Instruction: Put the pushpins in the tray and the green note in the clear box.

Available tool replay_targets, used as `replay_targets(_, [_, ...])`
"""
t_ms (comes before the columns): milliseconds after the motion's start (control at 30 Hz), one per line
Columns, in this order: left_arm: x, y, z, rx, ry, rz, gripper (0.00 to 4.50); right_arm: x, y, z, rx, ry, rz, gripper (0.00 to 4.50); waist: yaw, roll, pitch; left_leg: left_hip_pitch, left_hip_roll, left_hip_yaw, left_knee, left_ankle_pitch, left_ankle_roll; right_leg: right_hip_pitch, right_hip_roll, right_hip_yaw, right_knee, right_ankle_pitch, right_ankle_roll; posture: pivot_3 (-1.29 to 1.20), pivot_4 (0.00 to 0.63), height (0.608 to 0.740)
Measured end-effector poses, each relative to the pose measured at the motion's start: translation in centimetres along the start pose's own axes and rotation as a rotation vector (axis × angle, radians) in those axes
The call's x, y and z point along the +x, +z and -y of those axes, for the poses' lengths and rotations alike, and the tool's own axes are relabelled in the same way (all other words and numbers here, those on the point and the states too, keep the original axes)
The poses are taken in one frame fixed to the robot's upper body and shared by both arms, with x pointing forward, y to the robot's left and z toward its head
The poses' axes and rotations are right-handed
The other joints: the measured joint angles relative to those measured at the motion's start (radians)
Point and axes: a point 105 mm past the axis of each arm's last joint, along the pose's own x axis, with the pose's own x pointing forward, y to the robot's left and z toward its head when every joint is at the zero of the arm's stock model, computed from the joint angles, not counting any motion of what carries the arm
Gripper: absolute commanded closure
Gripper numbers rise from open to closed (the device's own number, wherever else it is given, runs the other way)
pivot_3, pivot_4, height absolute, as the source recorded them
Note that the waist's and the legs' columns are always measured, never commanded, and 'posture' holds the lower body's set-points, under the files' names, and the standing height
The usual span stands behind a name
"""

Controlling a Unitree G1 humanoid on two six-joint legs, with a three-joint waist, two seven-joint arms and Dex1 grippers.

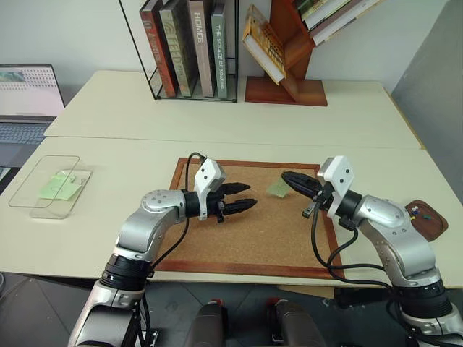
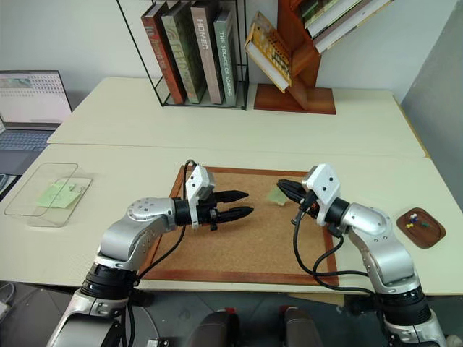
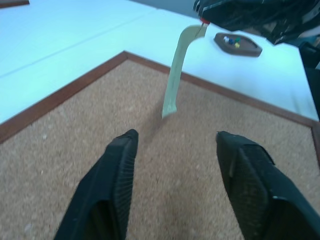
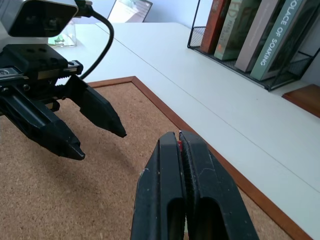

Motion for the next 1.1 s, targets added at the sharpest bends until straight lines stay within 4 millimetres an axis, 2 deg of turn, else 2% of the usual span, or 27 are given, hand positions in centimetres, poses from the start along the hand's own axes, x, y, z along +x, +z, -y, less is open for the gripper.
replay_targets(133, [1.5, 1.0, -0.4, 0.006, -0.005, 0.025, 0.42, 0.4, 0.5, -0.2, -0.011, 0.028, 0.013, 4.5, 0.0, 0.0, 0.0, 0.0, -0.001, 0.0, 0.0, 0.0, 0.0, 0.0, 0.002, 0.0, 0.0, 0.0, 0.0, 0.0, 0.15, 0.74])
replay_targets(500, [5.0, -0.2, -0.7, 0.046, -0.051, -0.022, 0.42, 1.4, 0.6, -1.3, 0.013, 0.069, 0.024, 4.5, 0.0, 0.0, 0.0, 0.0, 0.0, 0.001, 0.001, 0.0, 0.0, 0.0, 0.004, 0.001, 0.001, 0.0, 0.0, 0.0, 0.15, 0.74])
replay_targets(600, [5.5, -0.4, -1.2, 0.049, -0.038, -0.022, 0.85, 1.5, 0.7, -1.4, 0.017, 0.069, 0.031, 4.5, 0.0, 0.0, 0.0, 0.0, 0.0, 0.0, 0.001, 0.0, 0.0, 0.0, 0.004, 0.001, 0.001, 0.0, 0.0, 0.0, 0.15, 0.74])
replay_targets(800, [5.7, -0.5, -1.4, 0.056, -0.042, -0.01, 2.12, 1.9, 0.9, -2.0, 0.027, 0.081, 0.043, 4.5, 0.0, 0.0, 0.0, 0.0, 0.0, 0.001, 0.001, 0.0, 0.0, 0.0, 0.004, 0.001, 0.002, 0.0, 0.0, 0.0, 0.15, 0.74])
replay_targets(1100, [5.5, -1.0, -1.1, 0.054, -0.063, -0.011, 3.76, 2.0, 1.0, -1.9, 0.026, 0.071, 0.048, 4.5, 0.0, 0.0, 0.0, 0.0, 0.0, 0.0, 0.001, 0.0, 0.0, 0.0, 0.004, 0.001, 0.003, 0.0, 0.0, 0.0, 0.15, 0.74])
